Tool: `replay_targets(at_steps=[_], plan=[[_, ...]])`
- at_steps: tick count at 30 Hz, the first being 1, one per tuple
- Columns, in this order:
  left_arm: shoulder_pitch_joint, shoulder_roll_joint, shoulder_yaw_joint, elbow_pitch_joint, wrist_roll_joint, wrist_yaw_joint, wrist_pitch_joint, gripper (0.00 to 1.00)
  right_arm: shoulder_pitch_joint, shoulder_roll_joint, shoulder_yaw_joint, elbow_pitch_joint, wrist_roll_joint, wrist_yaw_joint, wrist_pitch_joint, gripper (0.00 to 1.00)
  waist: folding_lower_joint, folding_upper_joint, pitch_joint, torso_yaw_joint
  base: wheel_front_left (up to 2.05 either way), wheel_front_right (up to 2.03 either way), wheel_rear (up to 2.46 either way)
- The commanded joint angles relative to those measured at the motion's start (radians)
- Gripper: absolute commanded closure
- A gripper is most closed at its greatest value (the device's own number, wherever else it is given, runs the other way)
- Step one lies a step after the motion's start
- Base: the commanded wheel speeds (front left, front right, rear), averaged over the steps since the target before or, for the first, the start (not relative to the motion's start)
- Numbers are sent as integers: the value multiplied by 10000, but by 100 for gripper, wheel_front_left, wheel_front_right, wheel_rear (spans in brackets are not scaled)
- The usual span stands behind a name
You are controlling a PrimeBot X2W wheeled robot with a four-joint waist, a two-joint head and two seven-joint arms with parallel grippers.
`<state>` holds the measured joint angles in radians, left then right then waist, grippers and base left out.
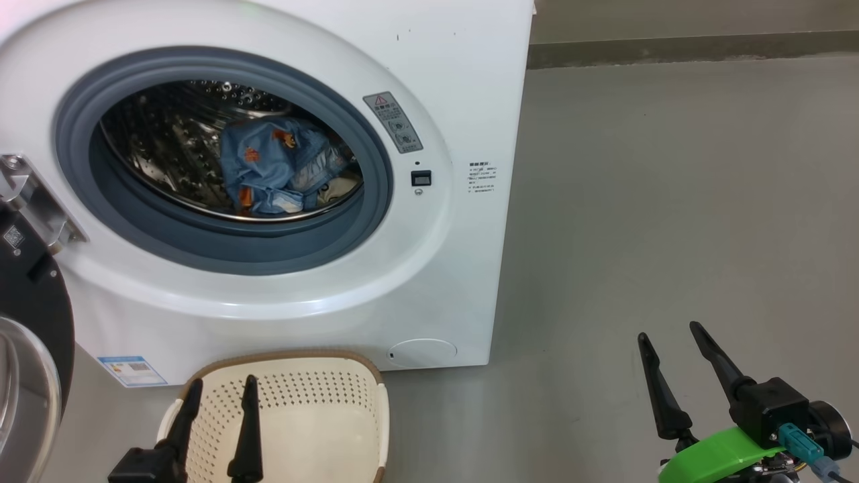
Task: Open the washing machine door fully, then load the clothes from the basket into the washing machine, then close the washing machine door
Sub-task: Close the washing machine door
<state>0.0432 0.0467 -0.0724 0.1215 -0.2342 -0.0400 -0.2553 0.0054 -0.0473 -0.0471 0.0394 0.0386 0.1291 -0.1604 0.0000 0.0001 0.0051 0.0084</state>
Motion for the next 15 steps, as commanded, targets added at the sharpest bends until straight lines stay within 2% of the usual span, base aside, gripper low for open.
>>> replay_targets(at_steps=[1,15], plan=[[-239,38,316,-254,-59,46,-65,0,-71,-30,261,-235,104,16,-80,0,0,-1,0,-4,0,0,0],[-260,36,282,-248,-119,106,-65,0,-122,-30,301,-165,136,16,-114,0,0,-1,-1,-62,0,0,0]])
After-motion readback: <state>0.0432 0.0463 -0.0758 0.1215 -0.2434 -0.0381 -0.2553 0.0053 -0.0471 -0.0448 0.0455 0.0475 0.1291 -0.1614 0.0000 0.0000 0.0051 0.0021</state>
